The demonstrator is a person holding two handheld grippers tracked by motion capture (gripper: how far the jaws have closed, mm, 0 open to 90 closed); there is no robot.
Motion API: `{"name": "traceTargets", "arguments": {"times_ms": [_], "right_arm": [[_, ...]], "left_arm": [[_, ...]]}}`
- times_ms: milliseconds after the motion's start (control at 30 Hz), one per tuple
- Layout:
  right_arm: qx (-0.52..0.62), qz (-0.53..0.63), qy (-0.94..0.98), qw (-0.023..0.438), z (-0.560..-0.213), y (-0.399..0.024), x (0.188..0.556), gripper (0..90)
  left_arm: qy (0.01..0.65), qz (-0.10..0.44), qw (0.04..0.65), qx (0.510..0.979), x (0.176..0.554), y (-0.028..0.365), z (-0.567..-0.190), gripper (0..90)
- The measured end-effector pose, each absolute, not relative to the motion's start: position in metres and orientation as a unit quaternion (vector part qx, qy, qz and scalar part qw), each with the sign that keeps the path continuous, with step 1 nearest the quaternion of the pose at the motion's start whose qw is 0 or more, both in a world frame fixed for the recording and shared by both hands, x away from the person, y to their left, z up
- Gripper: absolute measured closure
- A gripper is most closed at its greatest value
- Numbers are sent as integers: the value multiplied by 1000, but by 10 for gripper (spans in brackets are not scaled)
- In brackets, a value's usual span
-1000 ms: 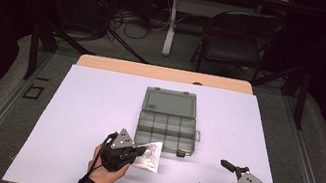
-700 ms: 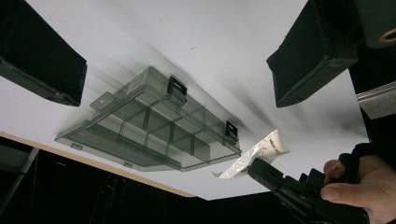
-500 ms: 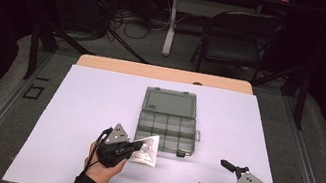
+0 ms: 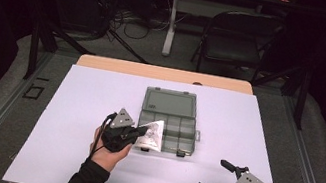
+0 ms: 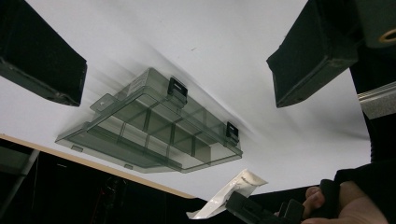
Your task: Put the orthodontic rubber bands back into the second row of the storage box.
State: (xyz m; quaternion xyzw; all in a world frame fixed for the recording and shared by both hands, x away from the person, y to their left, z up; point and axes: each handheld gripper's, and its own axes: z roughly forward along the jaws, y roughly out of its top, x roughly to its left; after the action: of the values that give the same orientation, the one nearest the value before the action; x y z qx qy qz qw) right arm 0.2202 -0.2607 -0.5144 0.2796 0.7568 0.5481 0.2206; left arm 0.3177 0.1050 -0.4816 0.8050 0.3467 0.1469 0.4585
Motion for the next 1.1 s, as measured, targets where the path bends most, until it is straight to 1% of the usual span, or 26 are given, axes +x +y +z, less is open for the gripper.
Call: {"name": "traceTargets", "arguments": {"times_ms": [400, 1100], "right_arm": [[279, 543, 761, 221, -514, -261, 220, 29], [276, 547, 759, 220, -514, -262, 220, 29]], "left_arm": [[347, 150, 453, 807, 334, 89, -479, 900], [361, 150, 422, 818, 359, 59, -500, 900]]}}
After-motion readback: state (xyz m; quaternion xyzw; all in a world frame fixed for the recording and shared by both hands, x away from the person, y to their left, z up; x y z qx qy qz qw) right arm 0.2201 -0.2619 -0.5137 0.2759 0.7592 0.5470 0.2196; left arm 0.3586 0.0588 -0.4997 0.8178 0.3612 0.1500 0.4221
